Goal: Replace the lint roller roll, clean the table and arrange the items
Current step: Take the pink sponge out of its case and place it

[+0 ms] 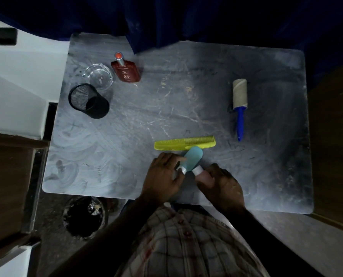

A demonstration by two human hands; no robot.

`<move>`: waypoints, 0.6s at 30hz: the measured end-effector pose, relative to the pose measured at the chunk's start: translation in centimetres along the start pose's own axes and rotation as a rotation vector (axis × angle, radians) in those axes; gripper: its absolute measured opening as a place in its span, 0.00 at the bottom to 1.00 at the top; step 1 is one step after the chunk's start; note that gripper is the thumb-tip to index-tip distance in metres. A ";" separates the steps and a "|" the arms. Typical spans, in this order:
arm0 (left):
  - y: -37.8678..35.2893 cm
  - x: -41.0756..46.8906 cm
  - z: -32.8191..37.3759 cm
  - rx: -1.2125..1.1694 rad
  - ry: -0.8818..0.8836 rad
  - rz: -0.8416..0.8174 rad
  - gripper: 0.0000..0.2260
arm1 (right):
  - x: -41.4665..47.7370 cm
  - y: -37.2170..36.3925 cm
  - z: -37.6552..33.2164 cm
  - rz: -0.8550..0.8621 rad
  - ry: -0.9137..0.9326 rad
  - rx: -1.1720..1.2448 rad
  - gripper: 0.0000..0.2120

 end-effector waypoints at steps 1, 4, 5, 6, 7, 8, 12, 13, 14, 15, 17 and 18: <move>0.1 0.2 0.1 -0.062 0.013 -0.007 0.19 | 0.3 0.4 -0.2 -0.005 -0.021 0.081 0.18; 0.8 0.5 1.3 -0.147 -0.067 -0.005 0.25 | 1.6 1.6 -1.3 -0.065 -0.086 0.360 0.16; 1.0 0.7 1.9 -0.141 -0.136 0.014 0.27 | 2.2 2.0 -1.9 -0.074 -0.093 0.439 0.15; 1.3 0.8 2.3 -0.129 -0.189 0.030 0.28 | 2.8 2.3 -2.8 -0.084 -0.091 0.506 0.14; 1.6 1.1 2.4 -0.122 -0.206 0.048 0.28 | 3.4 2.4 -3.7 -0.105 -0.099 0.575 0.14; 2.1 1.4 2.1 -0.127 -0.193 0.071 0.28 | 3.9 2.4 -4.8 -0.141 -0.117 0.652 0.14; 4.5 3.4 -1.1 -0.171 -0.068 0.127 0.21 | 6.4 1.9 -9.4 -0.288 -0.139 1.017 0.20; 5.2 3.9 -2.2 -0.178 -0.041 0.125 0.20 | 7.1 2.1 -10.6 -0.315 -0.116 1.053 0.21; 5.9 4.4 -3.1 -0.192 -0.016 0.121 0.19 | 7.8 2.3 -11.8 -0.343 -0.080 1.055 0.21; 6.7 5.0 -4.1 -0.214 0.006 0.113 0.19 | 8.5 2.6 -13.0 -0.369 -0.028 1.025 0.22; 8.0 6.0 -5.6 -0.292 0.022 0.089 0.20 | 9.8 2.8 -15.3 -0.390 0.123 0.885 0.20; 8.5 6.6 -6.2 -0.337 0.019 0.071 0.21 | 10.6 2.7 -16.3 -0.379 0.199 0.789 0.20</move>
Point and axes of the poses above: each hand's wrist, its own x-axis towards the middle knuckle, its own y-axis out of the back of the hand, z = x × y, the point moved 6 cm from there along x, towards the middle knuckle, and after that the axes turned 12 degrees about x, right-handed, at the moved point
